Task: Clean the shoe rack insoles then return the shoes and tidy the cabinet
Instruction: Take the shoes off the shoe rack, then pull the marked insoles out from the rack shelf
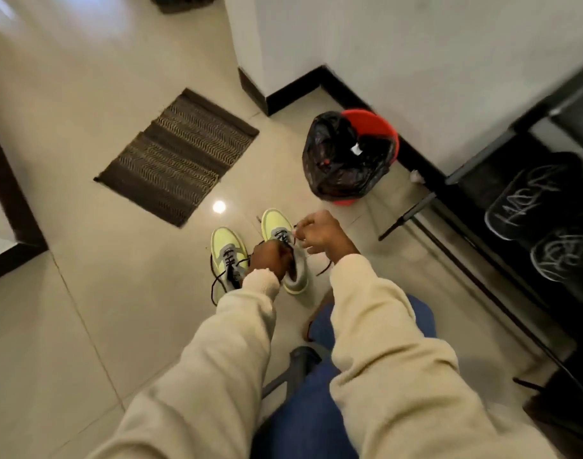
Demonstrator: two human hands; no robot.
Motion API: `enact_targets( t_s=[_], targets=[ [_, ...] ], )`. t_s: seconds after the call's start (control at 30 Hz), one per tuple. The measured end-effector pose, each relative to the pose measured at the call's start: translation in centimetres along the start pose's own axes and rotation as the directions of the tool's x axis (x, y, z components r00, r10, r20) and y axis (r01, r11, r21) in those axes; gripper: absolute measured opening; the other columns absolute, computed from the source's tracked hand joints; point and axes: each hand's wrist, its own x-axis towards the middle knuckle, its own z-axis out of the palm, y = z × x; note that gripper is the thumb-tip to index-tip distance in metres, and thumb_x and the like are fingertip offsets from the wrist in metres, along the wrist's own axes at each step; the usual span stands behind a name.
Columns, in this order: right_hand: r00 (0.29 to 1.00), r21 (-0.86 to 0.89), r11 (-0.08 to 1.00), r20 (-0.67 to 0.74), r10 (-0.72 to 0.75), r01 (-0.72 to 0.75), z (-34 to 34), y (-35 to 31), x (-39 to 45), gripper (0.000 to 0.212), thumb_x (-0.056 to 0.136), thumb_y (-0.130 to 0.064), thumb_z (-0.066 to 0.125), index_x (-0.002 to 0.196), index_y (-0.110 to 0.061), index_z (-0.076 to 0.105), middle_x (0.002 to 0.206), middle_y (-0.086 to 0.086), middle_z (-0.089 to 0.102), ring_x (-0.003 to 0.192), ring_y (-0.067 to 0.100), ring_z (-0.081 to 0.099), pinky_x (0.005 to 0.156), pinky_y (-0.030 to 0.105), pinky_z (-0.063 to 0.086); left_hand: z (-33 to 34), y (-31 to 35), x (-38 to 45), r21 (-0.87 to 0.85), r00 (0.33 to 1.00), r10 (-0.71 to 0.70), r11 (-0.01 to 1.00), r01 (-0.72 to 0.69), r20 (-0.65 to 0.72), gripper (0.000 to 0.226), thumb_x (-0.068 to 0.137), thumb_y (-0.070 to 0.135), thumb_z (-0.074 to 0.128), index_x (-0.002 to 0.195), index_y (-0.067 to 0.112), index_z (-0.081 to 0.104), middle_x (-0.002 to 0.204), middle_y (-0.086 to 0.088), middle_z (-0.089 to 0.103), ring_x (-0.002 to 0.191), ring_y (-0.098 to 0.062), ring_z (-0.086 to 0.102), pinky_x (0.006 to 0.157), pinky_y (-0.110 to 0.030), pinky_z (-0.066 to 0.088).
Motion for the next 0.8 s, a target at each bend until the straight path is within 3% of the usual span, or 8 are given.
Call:
enact_targets(
  t_s=[0.1,0.2,0.27,0.37,0.4,0.53,0.6,0.8],
  targets=[
    [0.987,0.211,0.969,-0.125,-0.106,0.130,-4.9,-1.5,-4.8,0.005,0.085,-0.008,0.064,0.086,-0.010,0.060,0.082,0.012,0.063,0.059,0.018,0.055,0.055,0.030,0.047,-2.9,5.3,-1.6,-0.107,0.987,0.113,0.986,-0.125,-0.110,0.016,0.088,0.015,0.061,0.098,0.010,0.073,0.098,-0.013,0.072,0.094,-0.032,0.065,0.083,-0.031,0.051],
    [0.933,0.295,0.923,-0.331,-0.142,0.245,-9.4,-0.9,-10.5,0.003,0.087,-0.012,0.064,0.085,-0.013,0.062,0.074,0.003,0.063,0.057,0.011,0.058,0.056,0.029,0.051,-4.8,11.7,-4.3,-0.258,0.958,0.217,0.930,-0.262,-0.189,0.015,0.087,0.012,0.062,0.096,0.009,0.073,0.096,-0.013,0.072,0.092,-0.034,0.067,0.086,-0.040,0.054],
    [0.902,0.363,0.887,-0.415,-0.121,0.286,-11.7,0.5,-13.6,0.001,0.088,-0.008,0.062,0.087,-0.009,0.062,0.076,0.005,0.063,0.059,0.015,0.059,0.059,0.031,0.051,-5.2,15.5,-6.5,-0.311,0.935,0.279,0.888,-0.338,-0.219,0.013,0.086,0.010,0.063,0.093,0.009,0.073,0.092,-0.012,0.073,0.090,-0.028,0.067,0.084,-0.037,0.055],
    [0.863,0.450,0.836,-0.503,-0.052,0.313,-14.6,3.9,-18.2,0.004,0.089,-0.003,0.058,0.091,-0.003,0.062,0.074,0.011,0.059,0.059,0.018,0.054,0.059,0.032,0.047,-4.4,20.5,-10.3,-0.388,0.902,0.385,0.814,-0.433,-0.197,0.014,0.086,0.005,0.060,0.086,0.011,0.072,0.072,0.002,0.068,0.060,0.005,0.063,0.064,-0.018,0.054],
    [0.850,0.471,0.823,-0.526,-0.028,0.319,-15.4,5.2,-19.6,0.005,0.089,-0.003,0.058,0.090,-0.002,0.062,0.073,0.011,0.059,0.057,0.018,0.054,0.060,0.032,0.047,-3.9,21.9,-11.6,-0.397,0.891,0.415,0.798,-0.453,-0.182,0.014,0.087,0.005,0.059,0.086,0.012,0.072,0.069,0.005,0.066,0.052,0.007,0.059,0.054,-0.011,0.050],
    [0.797,0.529,0.797,-0.595,0.104,0.291,-17.9,11.0,-24.0,0.009,0.090,-0.006,0.058,0.083,-0.009,0.063,0.073,0.007,0.061,0.057,0.015,0.056,0.057,0.028,0.048,-0.2,25.6,-15.5,-0.441,0.875,0.484,0.783,-0.439,-0.012,0.016,0.089,0.005,0.058,0.081,0.015,0.068,0.075,-0.004,0.068,0.057,-0.016,0.062,0.051,-0.020,0.052],
    [0.763,0.568,0.775,-0.620,0.180,0.279,-19.0,13.7,-25.6,0.016,0.090,-0.004,0.056,0.077,-0.013,0.062,0.073,0.007,0.061,0.057,0.016,0.055,0.056,0.028,0.047,2.1,26.7,-16.8,-0.453,0.862,0.500,0.789,-0.415,0.081,0.019,0.090,0.006,0.057,0.076,0.017,0.063,0.075,-0.004,0.066,0.053,-0.015,0.060,0.045,-0.020,0.049],
    [0.627,0.665,0.699,-0.668,0.400,0.263,-22.2,21.2,-27.9,0.015,0.090,-0.006,0.055,0.079,-0.012,0.064,0.075,0.008,0.064,0.062,0.019,0.062,0.057,0.027,0.052,10.4,29.3,-19.1,-0.421,0.817,0.438,0.866,-0.271,0.375,0.017,0.090,0.011,0.059,0.074,0.018,0.064,0.084,-0.008,0.070,0.056,-0.019,0.063,0.055,-0.027,0.050]
  ],
)
